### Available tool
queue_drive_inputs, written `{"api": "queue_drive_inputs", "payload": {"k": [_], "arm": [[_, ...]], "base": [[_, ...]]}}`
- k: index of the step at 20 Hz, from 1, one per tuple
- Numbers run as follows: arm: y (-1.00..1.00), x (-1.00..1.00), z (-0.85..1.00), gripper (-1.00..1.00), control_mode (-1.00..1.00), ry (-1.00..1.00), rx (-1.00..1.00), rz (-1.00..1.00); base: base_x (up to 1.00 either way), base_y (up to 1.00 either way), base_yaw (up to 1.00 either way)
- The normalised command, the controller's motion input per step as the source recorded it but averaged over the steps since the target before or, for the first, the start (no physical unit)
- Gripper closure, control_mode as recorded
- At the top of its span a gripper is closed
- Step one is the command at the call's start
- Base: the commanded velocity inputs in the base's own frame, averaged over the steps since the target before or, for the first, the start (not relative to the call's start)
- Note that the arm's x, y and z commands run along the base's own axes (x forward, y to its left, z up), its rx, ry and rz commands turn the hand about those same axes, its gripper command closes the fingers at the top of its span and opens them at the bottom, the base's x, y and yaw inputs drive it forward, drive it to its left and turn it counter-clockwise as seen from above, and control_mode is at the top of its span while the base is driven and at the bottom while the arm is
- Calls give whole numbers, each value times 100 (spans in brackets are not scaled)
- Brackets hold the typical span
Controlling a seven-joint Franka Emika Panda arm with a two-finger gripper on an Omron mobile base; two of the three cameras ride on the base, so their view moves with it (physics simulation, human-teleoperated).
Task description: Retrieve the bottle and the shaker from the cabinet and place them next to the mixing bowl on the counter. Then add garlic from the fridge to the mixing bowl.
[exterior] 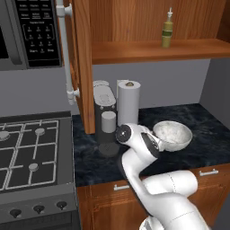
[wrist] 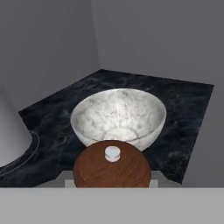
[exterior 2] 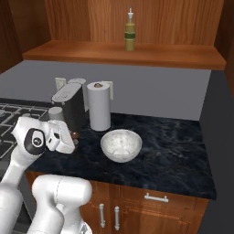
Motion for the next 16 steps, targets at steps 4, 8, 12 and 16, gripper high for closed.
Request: {"api": "queue_drive_inputs", "payload": {"k": [4, 8, 12, 16], "arm": [[0, 12, -55, 100, -100, 1, -5, -2], [-6, 27, -46, 100, -100, 0, -7, 0], [-21, 28, -33, 100, -100, 0, 0, 0], [-28, 27, -42, 100, -100, 1, 0, -2]], "base": [[0, 0, 0], [0, 0, 0], [0, 0, 0], [0, 0, 0]]}}
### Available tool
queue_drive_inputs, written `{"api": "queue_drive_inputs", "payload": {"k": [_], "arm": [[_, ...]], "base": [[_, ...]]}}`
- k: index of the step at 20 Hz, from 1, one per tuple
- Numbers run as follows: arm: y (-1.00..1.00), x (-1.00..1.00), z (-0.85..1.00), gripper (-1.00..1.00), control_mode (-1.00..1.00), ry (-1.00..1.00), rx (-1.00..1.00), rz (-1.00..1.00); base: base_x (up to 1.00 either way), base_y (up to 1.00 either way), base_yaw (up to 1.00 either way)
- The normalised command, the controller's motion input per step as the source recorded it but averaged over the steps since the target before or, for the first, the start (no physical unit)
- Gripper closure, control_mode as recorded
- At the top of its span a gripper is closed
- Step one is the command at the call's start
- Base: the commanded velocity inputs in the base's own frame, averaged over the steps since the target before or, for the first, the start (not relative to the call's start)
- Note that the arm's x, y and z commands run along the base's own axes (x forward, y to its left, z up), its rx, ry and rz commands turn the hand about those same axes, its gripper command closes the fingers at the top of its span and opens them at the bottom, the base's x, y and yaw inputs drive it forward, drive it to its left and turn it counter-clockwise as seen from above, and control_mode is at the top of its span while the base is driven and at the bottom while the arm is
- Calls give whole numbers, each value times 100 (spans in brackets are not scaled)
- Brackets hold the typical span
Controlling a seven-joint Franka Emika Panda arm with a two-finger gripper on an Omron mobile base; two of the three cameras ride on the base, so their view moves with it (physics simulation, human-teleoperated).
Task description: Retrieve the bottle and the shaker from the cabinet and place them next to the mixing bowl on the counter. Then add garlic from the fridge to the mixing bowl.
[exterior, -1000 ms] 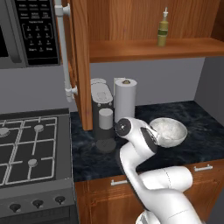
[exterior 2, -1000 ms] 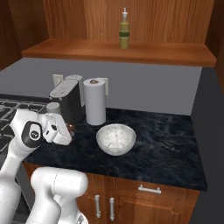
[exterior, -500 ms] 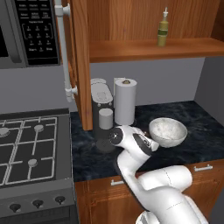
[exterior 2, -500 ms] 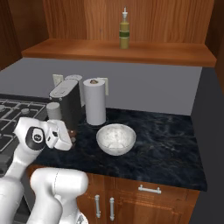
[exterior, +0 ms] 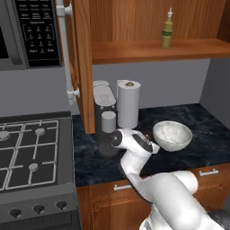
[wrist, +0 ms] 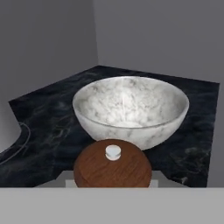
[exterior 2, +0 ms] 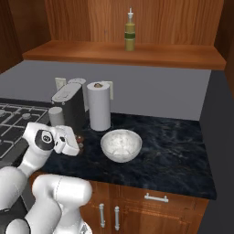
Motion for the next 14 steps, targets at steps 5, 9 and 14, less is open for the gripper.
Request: {"api": "queue_drive_inputs", "payload": {"k": [5, 9, 14], "arm": [[-13, 26, -58, 100, -100, 0, -1, -5], [-4, 16, -56, 100, -100, -1, -5, -4], [-26, 5, -39, 100, -100, 0, -10, -10]], "base": [[0, 0, 0], [0, 0, 0], [0, 0, 0]]}}
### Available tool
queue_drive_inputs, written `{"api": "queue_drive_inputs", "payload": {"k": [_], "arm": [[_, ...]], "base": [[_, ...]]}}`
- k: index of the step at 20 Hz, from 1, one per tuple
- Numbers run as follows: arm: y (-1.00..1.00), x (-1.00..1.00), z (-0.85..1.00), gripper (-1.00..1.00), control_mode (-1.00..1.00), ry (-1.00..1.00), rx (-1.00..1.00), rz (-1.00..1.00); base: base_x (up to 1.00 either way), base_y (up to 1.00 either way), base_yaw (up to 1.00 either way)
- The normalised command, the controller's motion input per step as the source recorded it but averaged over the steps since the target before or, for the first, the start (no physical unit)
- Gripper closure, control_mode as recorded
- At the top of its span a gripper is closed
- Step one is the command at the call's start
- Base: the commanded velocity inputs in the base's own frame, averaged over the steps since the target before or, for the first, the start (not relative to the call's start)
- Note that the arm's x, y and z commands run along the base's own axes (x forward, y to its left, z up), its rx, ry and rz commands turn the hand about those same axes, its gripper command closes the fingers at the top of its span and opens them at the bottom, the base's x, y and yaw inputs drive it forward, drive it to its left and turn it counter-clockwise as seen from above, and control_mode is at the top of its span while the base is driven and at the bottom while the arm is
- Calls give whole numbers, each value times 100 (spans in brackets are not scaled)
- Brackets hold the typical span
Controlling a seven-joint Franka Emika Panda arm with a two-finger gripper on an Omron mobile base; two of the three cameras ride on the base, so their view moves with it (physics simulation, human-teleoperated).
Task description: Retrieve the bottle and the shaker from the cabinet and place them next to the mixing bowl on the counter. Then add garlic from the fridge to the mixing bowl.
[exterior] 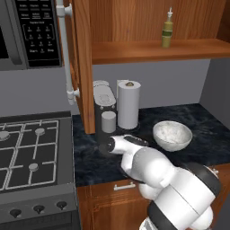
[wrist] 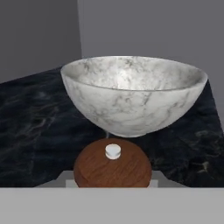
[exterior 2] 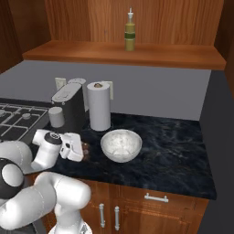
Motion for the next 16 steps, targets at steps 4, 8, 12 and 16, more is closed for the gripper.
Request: {"api": "queue_drive_inputs", "payload": {"k": [4, 8, 12, 16], "arm": [[-25, 0, -21, 100, -100, 0, -14, -6], [-6, 5, -4, 100, -100, 0, -11, -1], [0, 23, -1, 100, -100, 0, -1, 0], [-8, 31, 0, 100, -100, 0, 0, 0]], "base": [[0, 0, 0], [0, 0, 0], [0, 0, 0], [0, 0, 0]]}}
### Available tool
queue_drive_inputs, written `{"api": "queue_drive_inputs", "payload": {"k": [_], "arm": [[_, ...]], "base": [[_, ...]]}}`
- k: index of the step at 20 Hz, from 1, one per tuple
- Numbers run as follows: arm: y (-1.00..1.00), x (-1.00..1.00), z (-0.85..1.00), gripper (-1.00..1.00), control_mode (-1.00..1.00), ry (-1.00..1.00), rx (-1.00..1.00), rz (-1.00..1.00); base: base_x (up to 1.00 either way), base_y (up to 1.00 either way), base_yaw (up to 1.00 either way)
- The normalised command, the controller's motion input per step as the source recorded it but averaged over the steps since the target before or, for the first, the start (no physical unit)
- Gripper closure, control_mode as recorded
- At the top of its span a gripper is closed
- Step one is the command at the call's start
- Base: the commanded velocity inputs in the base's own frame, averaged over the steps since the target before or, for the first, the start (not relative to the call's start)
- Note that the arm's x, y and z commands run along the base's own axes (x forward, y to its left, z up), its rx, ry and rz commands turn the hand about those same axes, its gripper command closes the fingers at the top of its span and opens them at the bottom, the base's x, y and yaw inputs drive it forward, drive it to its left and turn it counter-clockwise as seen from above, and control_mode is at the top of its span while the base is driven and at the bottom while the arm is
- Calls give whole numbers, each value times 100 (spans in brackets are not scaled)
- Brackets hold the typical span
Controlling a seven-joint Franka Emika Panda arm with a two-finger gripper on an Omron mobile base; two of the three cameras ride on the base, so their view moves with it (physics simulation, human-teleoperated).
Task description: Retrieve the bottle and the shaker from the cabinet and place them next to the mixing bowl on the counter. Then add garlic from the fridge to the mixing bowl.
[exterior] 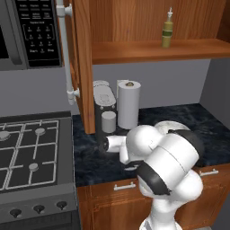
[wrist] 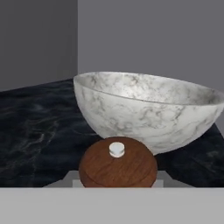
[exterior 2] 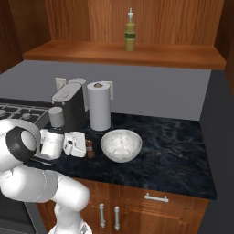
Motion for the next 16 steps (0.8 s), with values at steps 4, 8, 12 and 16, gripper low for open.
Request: {"api": "queue_drive_inputs", "payload": {"k": [4, 8, 12, 16], "arm": [[-9, 10, 0, 100, -100, -1, 0, 0], [-1, 0, 0, 100, -100, -3, 0, 0], [-3, 0, -1, 100, -100, -7, 0, 0], [-24, 0, -5, 100, -100, -6, 0, 0]], "base": [[0, 0, 0], [0, 0, 0], [0, 0, 0], [0, 0, 0]]}}
